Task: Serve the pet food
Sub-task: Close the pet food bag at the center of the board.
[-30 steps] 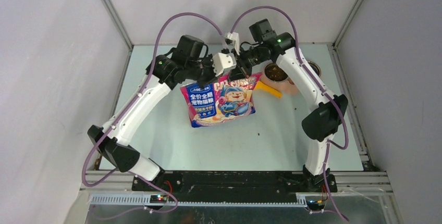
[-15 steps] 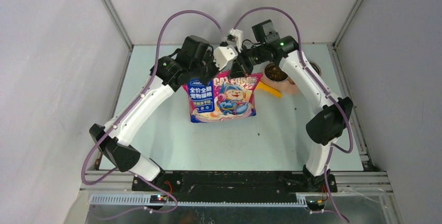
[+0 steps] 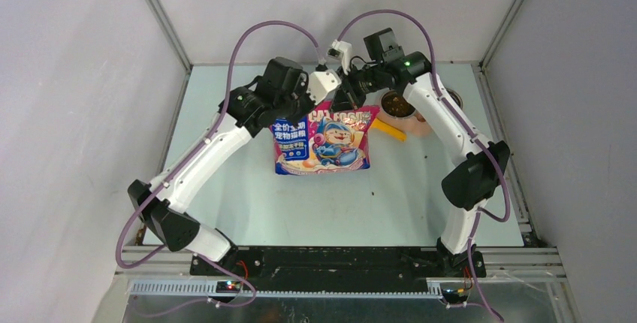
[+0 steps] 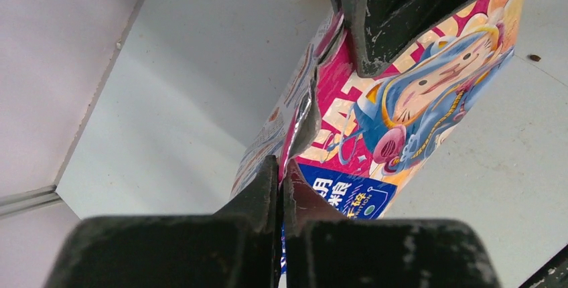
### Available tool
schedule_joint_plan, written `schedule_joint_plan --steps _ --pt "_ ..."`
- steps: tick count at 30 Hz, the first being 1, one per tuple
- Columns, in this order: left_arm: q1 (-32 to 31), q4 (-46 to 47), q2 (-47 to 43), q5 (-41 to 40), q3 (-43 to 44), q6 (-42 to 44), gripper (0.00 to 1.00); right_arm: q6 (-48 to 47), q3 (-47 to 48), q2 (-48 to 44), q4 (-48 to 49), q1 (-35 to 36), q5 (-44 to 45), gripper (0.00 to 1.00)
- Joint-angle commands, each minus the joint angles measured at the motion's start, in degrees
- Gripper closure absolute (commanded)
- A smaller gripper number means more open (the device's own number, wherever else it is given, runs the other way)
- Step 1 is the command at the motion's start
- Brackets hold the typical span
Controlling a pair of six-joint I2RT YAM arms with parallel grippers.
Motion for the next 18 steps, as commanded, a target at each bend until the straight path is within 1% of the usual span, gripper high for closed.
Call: schedule_joint_plan --steps 1,4,6,7,8,9,11,13,14,16,17,18 --pt "2.0 0.1 -2.6 -8.2 -1.4 1.8 1.0 1.0 4.0 -10.1 5.5 -1.3 -5.5 1.0" --pt "3.1 -0.1 -3.7 -8.3 -1.0 2.5 1.0 0.7 4.2 -9.8 5.1 -1.9 -5.5 1.0" --pt "4.1 -2.0 -4.1 -7.7 -0.1 3.0 1.0 0.6 4.5 -9.7 4.8 -2.3 -5.8 1.0" --pt "4.3 -2.4 -4.4 -7.6 0.4 3.3 0.92 0.6 4.6 -9.6 4.5 -2.7 -5.9 1.0" --pt "4.6 -3.1 -4.6 -7.5 0.5 3.5 0.87 0.4 4.9 -9.5 4.3 -2.8 -6.2 1.0" --pt "4.7 -3.3 -5.2 -7.2 0.0 4.0 0.78 0.3 5.0 -9.5 4.1 -2.9 -6.3 1.0" --pt "5.0 -3.5 -6.4 -7.3 -1.4 5.0 0.71 0.1 5.5 -9.4 3.7 -2.9 -6.6 1.0" --pt "5.4 -3.6 -7.5 -7.4 -3.2 5.7 0.69 -0.1 5.9 -9.4 3.5 -3.0 -6.8 1.0" --pt "5.9 -3.5 -7.7 -7.4 -3.7 5.8 0.69 -0.3 6.1 -9.3 3.4 -3.1 -6.9 1.0" --pt "6.7 -3.5 -8.9 -7.4 -5.3 6.3 0.72 -0.6 6.7 -9.3 2.9 -3.3 -7.2 1.0" --pt "7.0 -3.4 -9.1 -7.4 -6.2 6.6 0.81 -0.7 7.0 -9.2 2.6 -3.3 -7.3 1.0" --pt "7.5 -3.1 -9.6 -7.4 -6.7 6.7 0.88 -1.0 7.2 -9.1 2.5 -3.3 -7.4 1.0"
